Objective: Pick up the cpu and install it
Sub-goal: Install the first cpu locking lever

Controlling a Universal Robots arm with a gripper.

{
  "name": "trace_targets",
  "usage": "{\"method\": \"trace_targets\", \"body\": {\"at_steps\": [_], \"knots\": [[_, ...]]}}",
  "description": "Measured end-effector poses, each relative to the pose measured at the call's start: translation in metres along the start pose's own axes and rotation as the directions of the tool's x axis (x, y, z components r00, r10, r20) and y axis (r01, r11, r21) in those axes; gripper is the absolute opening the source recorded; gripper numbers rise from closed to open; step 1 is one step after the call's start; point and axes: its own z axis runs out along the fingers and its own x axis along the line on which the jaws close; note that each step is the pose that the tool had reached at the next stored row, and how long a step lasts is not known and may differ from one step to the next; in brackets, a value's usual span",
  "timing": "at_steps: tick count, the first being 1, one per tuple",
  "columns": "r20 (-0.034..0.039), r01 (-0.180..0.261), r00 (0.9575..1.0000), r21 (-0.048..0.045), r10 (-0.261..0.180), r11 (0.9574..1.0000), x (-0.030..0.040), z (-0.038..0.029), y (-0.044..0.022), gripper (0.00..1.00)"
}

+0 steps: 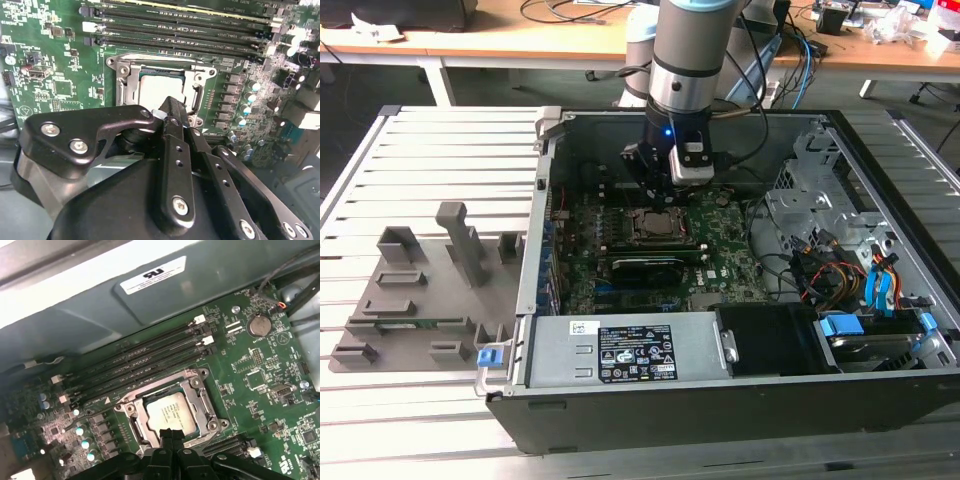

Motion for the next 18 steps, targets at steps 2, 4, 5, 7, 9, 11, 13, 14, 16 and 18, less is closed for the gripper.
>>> {"method": "trace_targets", "body": {"at_steps": [2, 4, 5, 7, 9, 11, 13, 14, 16, 18], "knots": [[0.0007, 0.023, 0.9997, 0.001, -0.023, 0.9997, 0.0, 0.0, 0.0, 0.11], [0.0017, 0.056, 0.9984, 0.0024, -0.056, 0.9984, 0.0, 0.0, 0.0, 0.11], [0.0021, 0.073, 0.9974, 0.0031, -0.073, 0.9973, 0.0, 0.0, 0.0, 0.11], [0.0029, 0.1, 0.995, 0.0043, -0.1, 0.995, 0.0, 0.0, 0.0, 0.11], [0.0032, 0.115, 0.9934, 0.0049, -0.115, 0.9934, 0.0, 0.0, 0.0, 0.11], [0.0037, 0.131, 0.9914, 0.0057, -0.131, 0.9914, 0.0, 0.0, 0.0, 0.11], [0.0046, 0.17, 0.9855, 0.0075, -0.17, 0.9855, 0.0, 0.0, 0.0, 0.11], [0.0049, 0.183, 0.9831, 0.0081, -0.183, 0.983, 0.0, 0.0, 0.0, 0.11], [0.0055, 0.207, 0.9784, 0.0092, -0.207, 0.9784, 0.0, 0.0, 0.0, 0.11], [0.0062, 0.239, 0.9709, 0.0108, -0.24, 0.9709, 0.0, 0.0, 0.0, 0.11]]}}
